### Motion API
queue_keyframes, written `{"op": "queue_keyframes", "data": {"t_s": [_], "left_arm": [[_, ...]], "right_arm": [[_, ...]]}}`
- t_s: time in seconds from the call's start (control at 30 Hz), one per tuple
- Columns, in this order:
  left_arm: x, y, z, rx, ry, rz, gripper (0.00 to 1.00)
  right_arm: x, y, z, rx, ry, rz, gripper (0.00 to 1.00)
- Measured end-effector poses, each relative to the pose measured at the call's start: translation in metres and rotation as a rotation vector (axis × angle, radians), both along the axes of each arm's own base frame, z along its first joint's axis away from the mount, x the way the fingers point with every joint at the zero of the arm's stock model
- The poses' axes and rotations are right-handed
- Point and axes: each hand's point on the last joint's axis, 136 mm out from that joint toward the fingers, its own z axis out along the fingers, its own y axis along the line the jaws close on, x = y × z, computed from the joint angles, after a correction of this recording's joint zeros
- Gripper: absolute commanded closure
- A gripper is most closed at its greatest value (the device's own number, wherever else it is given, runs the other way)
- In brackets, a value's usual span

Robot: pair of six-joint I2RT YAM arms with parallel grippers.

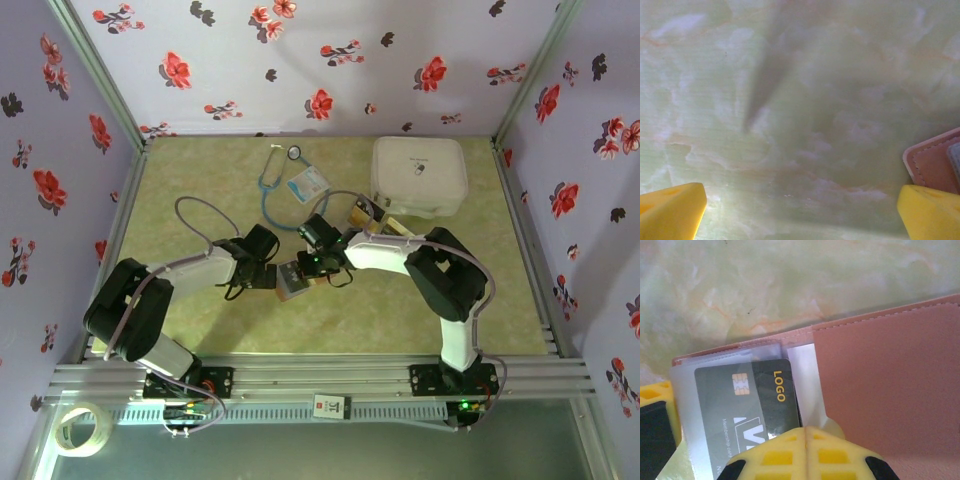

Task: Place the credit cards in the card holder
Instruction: Insert the credit card into the card slot.

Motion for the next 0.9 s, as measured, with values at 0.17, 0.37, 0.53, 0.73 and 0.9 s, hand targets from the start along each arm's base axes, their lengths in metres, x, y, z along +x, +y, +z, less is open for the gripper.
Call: {"op": "queue_keyframes", "data": {"t_s": [0.17,0.37,0.53,0.73,0.9], "left_arm": [[0.0,0.0,0.0,0.0,0.0,0.0,0.0],[0.0,0.0,0.001,0.0,0.0,-0.001,0.0],[0.001,0.0,0.001,0.003,-0.002,-0.005,0.0],[0.002,0.001,0.006,0.006,-0.015,-0.008,0.0],[0.004,0.002,0.014,-0.004,-0.042,-0.004,0.0]], "right_arm": [[-0.002,0.004,0.001,0.007,0.005,0.002,1.0],[-0.005,0.008,0.003,0.031,0.03,0.003,1.0],[-0.005,0.015,0.009,0.06,0.035,0.01,1.0],[-0.004,0.015,0.01,0.061,0.034,0.006,1.0],[0.001,0.01,0.014,0.053,0.018,-0.012,1.0]]}}
